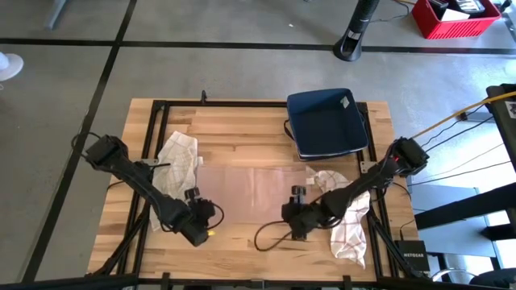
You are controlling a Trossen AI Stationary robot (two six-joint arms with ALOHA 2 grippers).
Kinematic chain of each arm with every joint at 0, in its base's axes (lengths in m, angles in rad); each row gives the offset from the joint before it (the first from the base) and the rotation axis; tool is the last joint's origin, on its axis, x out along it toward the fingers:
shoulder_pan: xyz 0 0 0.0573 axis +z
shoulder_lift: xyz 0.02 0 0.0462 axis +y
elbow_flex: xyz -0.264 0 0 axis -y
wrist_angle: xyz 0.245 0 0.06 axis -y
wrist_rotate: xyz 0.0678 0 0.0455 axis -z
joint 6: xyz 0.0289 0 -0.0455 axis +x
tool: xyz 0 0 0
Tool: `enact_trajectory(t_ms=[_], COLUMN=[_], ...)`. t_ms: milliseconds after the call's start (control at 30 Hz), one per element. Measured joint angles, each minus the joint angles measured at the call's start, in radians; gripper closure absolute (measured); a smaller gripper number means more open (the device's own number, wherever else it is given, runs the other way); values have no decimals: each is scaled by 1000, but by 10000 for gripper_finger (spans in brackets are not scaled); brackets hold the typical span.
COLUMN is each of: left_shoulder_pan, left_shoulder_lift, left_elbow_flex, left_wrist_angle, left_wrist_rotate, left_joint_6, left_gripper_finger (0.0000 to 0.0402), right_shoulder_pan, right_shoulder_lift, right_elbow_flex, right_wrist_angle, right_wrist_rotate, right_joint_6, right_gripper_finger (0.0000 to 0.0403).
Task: Fold towel
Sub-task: Fold the pink towel
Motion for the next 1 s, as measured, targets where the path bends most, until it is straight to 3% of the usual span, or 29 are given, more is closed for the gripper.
enact_trajectory(t_ms=[400,667,800,933,1000], left_shoulder_pan=[-24,-59,-53,-43,-32], left_shoulder_lift=[20,-16,-55,-76,-66], left_elbow_flex=[-8,101,148,145,115], left_wrist_angle=[35,-8,-21,-78,-108], left_wrist_rotate=[253,293,225,33,-24], left_joint_6=[-29,-1,39,54,41], left_gripper_finger=[258,258,258,258,258], right_shoulder_pan=[15,60,57,58,50], right_shoulder_lift=[70,66,44,34,46], right_elbow_flex=[-16,116,193,200,181], right_wrist_angle=[-4,-152,-211,-149,-106], right_wrist_rotate=[-328,-458,-368,-81,-10], right_joint_6=[136,189,151,56,23], right_gripper_finger=[207,207,207,207,207])
